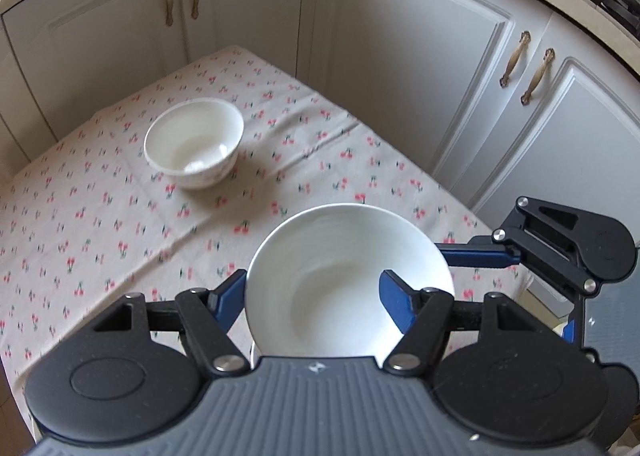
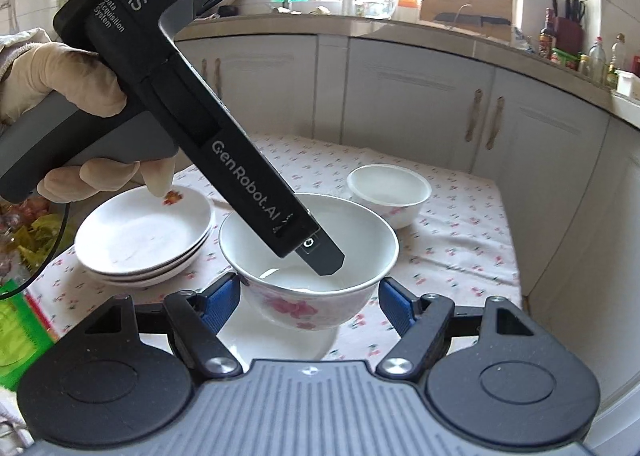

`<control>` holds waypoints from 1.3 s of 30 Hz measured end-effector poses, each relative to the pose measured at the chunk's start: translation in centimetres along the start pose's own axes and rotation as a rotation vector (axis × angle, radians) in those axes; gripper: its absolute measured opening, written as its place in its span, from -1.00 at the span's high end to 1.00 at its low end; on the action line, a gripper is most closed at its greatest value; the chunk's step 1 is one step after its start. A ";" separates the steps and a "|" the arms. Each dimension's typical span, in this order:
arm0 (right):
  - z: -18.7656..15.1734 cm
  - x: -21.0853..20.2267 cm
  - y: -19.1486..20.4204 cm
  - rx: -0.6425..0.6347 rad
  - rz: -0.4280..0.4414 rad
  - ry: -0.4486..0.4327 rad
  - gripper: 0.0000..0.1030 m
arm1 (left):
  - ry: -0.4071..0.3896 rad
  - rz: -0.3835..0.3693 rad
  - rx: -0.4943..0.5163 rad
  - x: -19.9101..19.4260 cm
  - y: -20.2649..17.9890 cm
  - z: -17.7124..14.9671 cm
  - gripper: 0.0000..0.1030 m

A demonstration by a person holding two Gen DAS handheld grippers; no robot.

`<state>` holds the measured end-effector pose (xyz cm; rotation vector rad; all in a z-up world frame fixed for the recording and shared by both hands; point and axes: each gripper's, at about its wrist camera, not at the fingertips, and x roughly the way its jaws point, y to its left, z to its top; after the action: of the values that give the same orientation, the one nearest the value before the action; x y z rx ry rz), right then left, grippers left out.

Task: Organize plates and bowls
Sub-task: 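Lower the held bowl into the placed bowl with the left tool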

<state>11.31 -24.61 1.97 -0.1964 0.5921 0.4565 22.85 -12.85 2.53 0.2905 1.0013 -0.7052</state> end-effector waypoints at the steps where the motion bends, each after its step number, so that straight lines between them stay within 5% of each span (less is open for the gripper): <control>1: -0.2 0.1 0.2 0.006 0.007 0.005 -0.56 | 0.002 -0.003 -0.005 0.0 0.1 -0.4 -0.36; 39: -2.7 2.5 1.9 0.015 0.039 0.091 -0.58 | 0.006 -0.040 -0.017 1.7 1.0 -4.3 -0.36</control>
<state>10.91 -22.87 -1.73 -0.1928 0.6892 0.4823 21.23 -10.54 -1.25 0.2586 1.0201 -0.7324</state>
